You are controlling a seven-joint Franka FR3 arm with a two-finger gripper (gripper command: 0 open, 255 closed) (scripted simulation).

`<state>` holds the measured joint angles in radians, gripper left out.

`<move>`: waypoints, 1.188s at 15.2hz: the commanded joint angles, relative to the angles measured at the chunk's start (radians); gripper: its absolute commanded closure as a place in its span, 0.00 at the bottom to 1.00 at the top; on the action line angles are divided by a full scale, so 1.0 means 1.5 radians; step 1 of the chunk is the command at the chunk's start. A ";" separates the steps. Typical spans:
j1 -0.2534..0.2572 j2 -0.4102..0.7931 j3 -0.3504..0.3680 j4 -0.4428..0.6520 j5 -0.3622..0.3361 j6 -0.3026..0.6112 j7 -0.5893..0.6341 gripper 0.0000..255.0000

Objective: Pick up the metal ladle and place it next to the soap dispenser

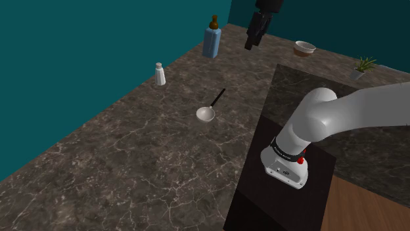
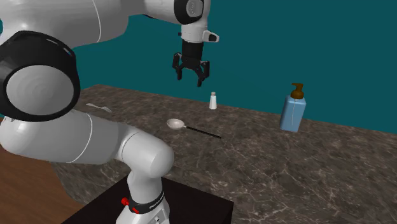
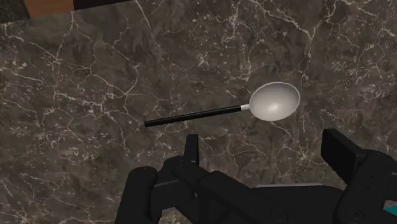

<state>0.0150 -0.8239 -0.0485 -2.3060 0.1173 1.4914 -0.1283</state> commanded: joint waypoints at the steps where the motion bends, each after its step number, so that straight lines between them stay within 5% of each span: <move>1: 0.000 0.000 0.000 0.000 0.000 0.000 0.000 0.00; 10: -0.118 -0.054 0.183 -0.220 0.091 0.233 0.397 0.00; 18: -0.225 0.029 0.389 -0.311 0.174 0.448 0.765 0.00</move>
<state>-0.3007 -0.7985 0.4915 -2.7590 0.3625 2.1215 0.9349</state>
